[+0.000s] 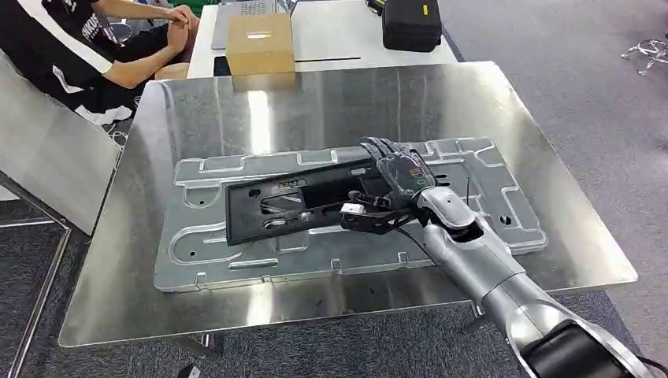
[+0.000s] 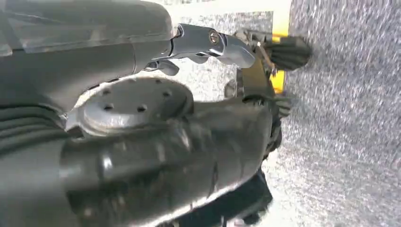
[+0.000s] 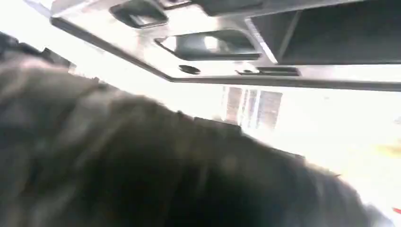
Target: Take the parts from the cabinet and place them on the table.
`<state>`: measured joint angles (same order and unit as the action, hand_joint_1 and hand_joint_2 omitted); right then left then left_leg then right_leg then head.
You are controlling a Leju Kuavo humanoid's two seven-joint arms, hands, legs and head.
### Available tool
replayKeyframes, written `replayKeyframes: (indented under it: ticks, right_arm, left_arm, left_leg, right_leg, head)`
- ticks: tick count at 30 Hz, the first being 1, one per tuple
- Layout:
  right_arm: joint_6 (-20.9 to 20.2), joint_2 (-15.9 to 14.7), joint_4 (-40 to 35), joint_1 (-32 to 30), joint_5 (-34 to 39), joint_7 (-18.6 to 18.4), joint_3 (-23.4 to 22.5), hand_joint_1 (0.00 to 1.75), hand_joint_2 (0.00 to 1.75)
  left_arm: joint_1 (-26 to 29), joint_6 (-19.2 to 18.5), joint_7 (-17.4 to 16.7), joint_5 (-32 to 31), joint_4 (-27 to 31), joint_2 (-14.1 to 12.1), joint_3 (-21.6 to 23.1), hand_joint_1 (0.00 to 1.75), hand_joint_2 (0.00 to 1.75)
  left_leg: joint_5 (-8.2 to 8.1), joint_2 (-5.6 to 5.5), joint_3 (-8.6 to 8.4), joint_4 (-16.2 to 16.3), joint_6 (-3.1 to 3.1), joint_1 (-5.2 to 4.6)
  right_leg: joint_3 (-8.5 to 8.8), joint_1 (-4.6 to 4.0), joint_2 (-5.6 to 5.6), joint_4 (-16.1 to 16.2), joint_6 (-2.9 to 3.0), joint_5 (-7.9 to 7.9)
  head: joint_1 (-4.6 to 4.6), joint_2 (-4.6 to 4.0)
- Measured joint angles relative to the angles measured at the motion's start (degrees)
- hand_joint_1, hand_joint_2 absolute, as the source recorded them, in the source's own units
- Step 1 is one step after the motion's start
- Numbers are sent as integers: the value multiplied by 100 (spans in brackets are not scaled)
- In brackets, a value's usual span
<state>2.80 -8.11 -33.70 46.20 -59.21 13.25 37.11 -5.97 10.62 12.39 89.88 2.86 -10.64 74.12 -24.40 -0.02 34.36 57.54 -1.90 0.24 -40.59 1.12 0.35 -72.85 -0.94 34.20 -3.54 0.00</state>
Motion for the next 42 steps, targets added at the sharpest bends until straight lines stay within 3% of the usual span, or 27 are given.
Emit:
replayKeyframes:
  ticks: [1, 2, 3, 5, 6, 7, 10, 11, 13, 15, 17, 18, 21, 22, 26, 27, 28, 30, 31, 32, 33, 35, 36, 37, 38, 41, 42]
  right_arm:
    - [-4, -5, 18, -3, -15, 0, 0, 0, 0]
    - [-4, -11, 33, -3, -15, -2, 0, 0, 0]
    - [-4, -15, 44, 1, -17, 0, 0, 0, 0]
    - [-7, -20, 48, 32, -46, 2, 0, 0, 0]
    - [-13, -22, 50, 73, -63, 7, 0, 0, 0]
    - [-31, -22, 52, 130, -68, 7, 0, 0, 0]
    - [-129, -50, 63, 296, -92, 11, 2, 0, 0]
    - [-174, -61, 66, 343, -116, 15, 4, 0, 0]
    - [-234, -116, 81, 475, -146, 18, 15, 0, 0]
    - [-234, -155, 85, 564, -138, 22, 17, 0, 0]
    - [-247, -208, 85, 587, -138, 26, 20, 0, 0]
    - [-269, -232, 85, 597, -138, 28, 24, 0, 0]
    - [-278, -287, 83, 690, -135, 31, 35, 0, 0]
    - [-273, -315, 81, 719, -135, 28, 35, 0, 0]
    - [-278, -372, 85, 730, -135, 28, 55, 0, 0]
    - [-278, -389, 90, 732, -135, 28, 59, 0, 0]
    - [-278, -402, 92, 733, -136, 30, 61, 0, 0]
    - [-278, -415, 92, 733, -135, 33, 61, 0, 0]
    - [-278, -418, 98, 732, -135, 33, 61, 0, 0]
    - [-278, -420, 107, 729, -135, 33, 63, 0, 0]
    - [-278, -420, 116, 721, -136, 33, 63, 0, 0]
    - [-278, -420, 127, 720, -135, 31, 66, 0, 0]
    - [-275, -420, 127, 725, -135, 20, 66, 0, 0]
    - [-271, -422, 125, 738, -135, 15, 66, 0, 0]
    - [-267, -426, 111, 749, -135, 15, 66, 0, 0]
    - [-273, -448, 116, 780, -135, 15, 66, 0, 0]
    - [-273, -448, 122, 775, -135, 15, 68, 0, 0]
  left_arm:
    - [0, -2, 0, 0, 0, 0, 0, 0, 0]
    - [2, -4, 0, 0, 0, 0, 0, 0, 0]
    - [5, -9, -4, 0, 0, 0, 0, 0, 0]
    - [8, -20, -15, 0, 0, 2, 0, 0, 0]
    - [5, -31, -15, 0, 0, 4, 0, 0, 0]
    - [-1, -42, -20, 0, 2, 18, 0, 0, 0]
    - [14, -46, -50, 0, 2, 17, 0, 0, 0]
    - [20, -46, -61, 0, 0, -4, -4, 0, 0]
    - [31, -61, -90, 0, 2, 2, -7, 0, 0]
    - [28, -59, -116, 0, 2, 4, -18, 0, 0]
    - [35, -57, -144, 2, 2, 4, -39, 0, 0]
    - [34, -57, -146, 2, 2, 4, -42, 0, 0]
    - [15, -57, -155, 2, 2, 4, -46, 0, 0]
    - [2, -57, -155, 2, 2, 4, -46, 0, 0]
    - [14, -50, -157, 2, 2, -15, -52, 0, 0]
    - [-2, -50, -157, 2, 2, -13, -55, 0, 0]
    - [-16, -50, -160, 2, 2, -13, -55, 0, 0]
    - [-15, -50, -160, 2, 2, -13, -55, 0, 0]
    - [-6, -48, -160, 2, 2, -15, -55, 0, 0]
    - [-5, -48, -160, 2, 2, -15, -55, 0, 0]
    - [-6, -48, -160, 2, 2, -15, -55, 0, 0]
    - [-8, -50, -160, 0, 2, -13, -55, 0, 0]
    - [-6, -50, -151, -2, 2, -11, -55, 0, 0]
    - [-5, -50, -144, -2, 2, -4, -55, 0, 0]
    - [-6, -55, -135, -2, 4, 9, -55, 0, 0]
    - [1, -59, -127, -2, 2, 9, -55, 0, 0]
    - [5, -59, -127, -2, 2, 2, -57, 0, 0]
  left_leg:
    - [5, -1, 24, 13, -13, -18]
    - [8, -4, 46, 34, -17, -29]
    - [7, -9, 68, 61, -17, -38]
    - [6, -16, 95, 112, -16, -46]
    - [6, -14, 112, 131, -15, -49]
    - [12, -14, 160, 180, 3, -96]
    - [97, -12, 198, 147, 101, -65]
    - [114, -28, 215, 147, 136, -100]
    - [-337, -25, 353, 494, 194, -53]
    - [-891, -25, 620, 1363, 250, 3]
    - [-1083, -24, 676, 1811, 296, 48]
    - [-1008, -21, 514, 1651, 313, 73]
    - [-612, -24, -556, 128, 353, 146]
    - [-639, -37, -572, 8, 332, 77]
    - [-423, -52, -439, 1, 120, 16]
    - [-333, -6, -433, -18, 55, 40]
    - [-264, -2, -342, -26, -12, 31]
    - [-135, 5, -179, -18, -69, 7]
    - [-62, 8, -70, -12, -79, -17]
    - [-8, 9, 13, 2, -80, -33]
    - [46, 10, 104, 17, -80, -50]
    - [149, 9, 293, 69, -60, -68]
    - [186, 8, 354, 97, -48, -69]
    - [216, 10, 395, 118, -32, -67]
    - [257, 11, 421, 131, 7, -85]
    - [438, 13, 414, 44, 101, -51]
    - [419, 4, 455, 42, 131, -73]
  right_leg:
    - [-142, 0, -1, -332, 0, 97]
    - [-152, -3, 0, -385, 11, 48]
    - [-26, -10, -1, -169, 27, -121]
    - [487, -42, -3, 766, 93, -576]
    - [684, -60, -6, 1167, 141, -652]
    - [702, -92, -17, 1263, 150, -658]
    - [638, -113, -3, 1249, 202, -735]
    - [631, -51, -13, 1331, 239, -804]
    - [572, -36, -45, 1384, 317, -926]
    - [445, -41, -43, 1381, 311, -1019]
    - [315, -38, -44, 1377, 286, -1115]
    - [255, -32, -44, 1375, 266, -1165]
    - [107, 7, -34, 1352, 159, -1314]
    - [68, -18, -32, 1345, 110, -1351]
    - [58, 35, -22, 1436, -65, -1564]
    - [4, 64, -10, 1367, -62, -1411]
    - [-81, 55, -26, 1162, -59, -1054]
    - [-270, 46, -23, 380, -68, -358]
    - [-357, 34, -25, -118, -79, -122]
    - [-360, 27, -24, -364, -80, -110]
    - [-265, 17, -25, -404, -69, -254]
    - [264, -16, -25, 143, -1, -664]
    - [595, -46, -25, 568, 48, -732]
    - [861, -85, -26, 1013, 118, -531]
    - [1096, -107, -34, 1430, 135, -387]
    - [1039, -147, -38, 1431, 184, -526]
    - [1018, -64, -59, 1500, 245, -625]
  head:
    - [2, 0]
    - [0, 0]
    - [2, 0]
    - [0, 0]
    - [2, 0]
    - [-4, 0]
    - [-2, 0]
    - [0, 0]
    - [-9, 0]
    - [-9, 0]
    - [-9, 0]
    - [-11, 0]
    - [-11, 0]
    - [-9, 2]
    - [2, 0]
    - [-4, 0]
    - [6, 0]
    - [13, 0]
    - [9, 0]
    - [7, 0]
    - [11, 0]
    - [9, 0]
    - [9, 0]
    - [4, 0]
    - [4, 0]
    - [7, 0]
    - [4, 0]
